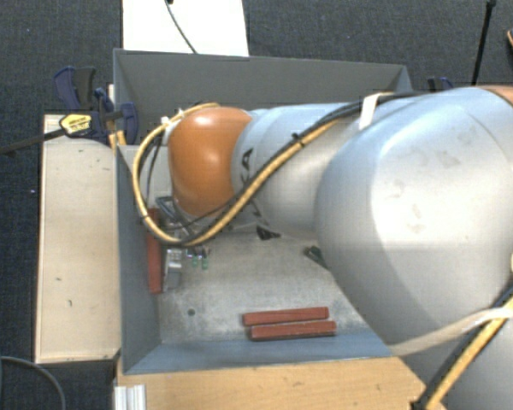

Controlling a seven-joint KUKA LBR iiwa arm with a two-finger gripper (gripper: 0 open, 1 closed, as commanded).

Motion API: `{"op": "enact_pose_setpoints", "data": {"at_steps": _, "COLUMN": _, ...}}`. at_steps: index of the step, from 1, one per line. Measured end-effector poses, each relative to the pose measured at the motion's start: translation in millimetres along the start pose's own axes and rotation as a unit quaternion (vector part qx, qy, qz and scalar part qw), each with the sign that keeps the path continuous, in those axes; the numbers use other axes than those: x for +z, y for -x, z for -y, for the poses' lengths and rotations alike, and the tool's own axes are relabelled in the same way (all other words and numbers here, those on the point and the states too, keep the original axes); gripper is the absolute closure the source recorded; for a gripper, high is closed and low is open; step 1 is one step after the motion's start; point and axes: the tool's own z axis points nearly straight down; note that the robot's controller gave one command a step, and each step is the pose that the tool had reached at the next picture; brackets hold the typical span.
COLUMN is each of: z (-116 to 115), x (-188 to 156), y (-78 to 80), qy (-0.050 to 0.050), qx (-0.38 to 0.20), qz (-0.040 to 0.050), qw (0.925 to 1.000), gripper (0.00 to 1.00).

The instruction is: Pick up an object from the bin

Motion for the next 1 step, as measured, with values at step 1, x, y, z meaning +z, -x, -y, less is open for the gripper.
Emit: {"op": "enact_pose_setpoints", "data": {"at_steps": 1, "z": 40.8, "x": 10.6, "y": 15.3, "qy": -0.001, "qx": 0.052, "qz": -0.0015, "qw": 0.9986, "gripper": 0.0}}
